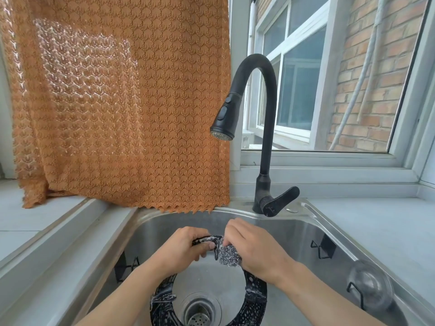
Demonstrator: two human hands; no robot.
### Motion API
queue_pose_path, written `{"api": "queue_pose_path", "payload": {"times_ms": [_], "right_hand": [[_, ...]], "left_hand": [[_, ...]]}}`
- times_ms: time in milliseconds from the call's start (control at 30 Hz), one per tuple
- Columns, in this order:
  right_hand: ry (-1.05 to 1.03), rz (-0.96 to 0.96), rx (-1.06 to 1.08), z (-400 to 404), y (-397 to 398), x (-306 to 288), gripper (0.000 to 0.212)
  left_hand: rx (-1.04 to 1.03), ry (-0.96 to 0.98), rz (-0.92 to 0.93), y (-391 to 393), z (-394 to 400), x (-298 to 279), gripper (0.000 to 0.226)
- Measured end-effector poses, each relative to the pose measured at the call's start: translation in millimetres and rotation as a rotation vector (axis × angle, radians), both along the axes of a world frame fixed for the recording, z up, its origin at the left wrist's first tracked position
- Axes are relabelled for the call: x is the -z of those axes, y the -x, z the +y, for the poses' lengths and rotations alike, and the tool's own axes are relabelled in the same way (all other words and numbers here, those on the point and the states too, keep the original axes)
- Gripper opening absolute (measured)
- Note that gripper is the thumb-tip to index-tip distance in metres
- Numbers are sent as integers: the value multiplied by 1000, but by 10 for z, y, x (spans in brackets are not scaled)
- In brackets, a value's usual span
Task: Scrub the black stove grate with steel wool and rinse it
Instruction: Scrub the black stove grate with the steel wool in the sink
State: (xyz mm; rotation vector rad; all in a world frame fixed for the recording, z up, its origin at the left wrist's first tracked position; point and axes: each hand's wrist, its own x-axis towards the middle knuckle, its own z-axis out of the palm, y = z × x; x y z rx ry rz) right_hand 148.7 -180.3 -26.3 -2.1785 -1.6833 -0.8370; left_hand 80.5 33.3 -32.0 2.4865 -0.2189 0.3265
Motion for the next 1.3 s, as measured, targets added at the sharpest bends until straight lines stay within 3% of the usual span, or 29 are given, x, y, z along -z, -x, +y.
{"api": "queue_pose_path", "payload": {"times_ms": [133,300,433,533,633,800,900,1000,1300], "right_hand": [[-138,123,0,-60,-94,-20,32],[48,118,-40,-54,-68,12,50],[85,-36,-24,53,-22,25,25],[39,-61,20,61,-27,60,27],[-80,38,66,32,-57,34,42],[-168,254,45,-123,-152,-36,31],[-77,335,-1,-128,-141,-18,30],[26,300,3,-36,-105,47,28],[-32,237,132,34,-85,63,33]], "left_hand": [[-48,-10,17,1,34,-22,29],[-54,-11,22,-24,35,-13,26],[-27,9,40,-36,-9,0,22],[-32,26,61,-25,-12,-3,24],[-75,14,62,-1,10,-10,27],[-139,-41,76,-5,16,7,26],[-172,-75,72,-18,14,13,23],[-151,-75,66,-28,-12,2,21],[-56,-50,31,-4,-83,-16,17]]}}
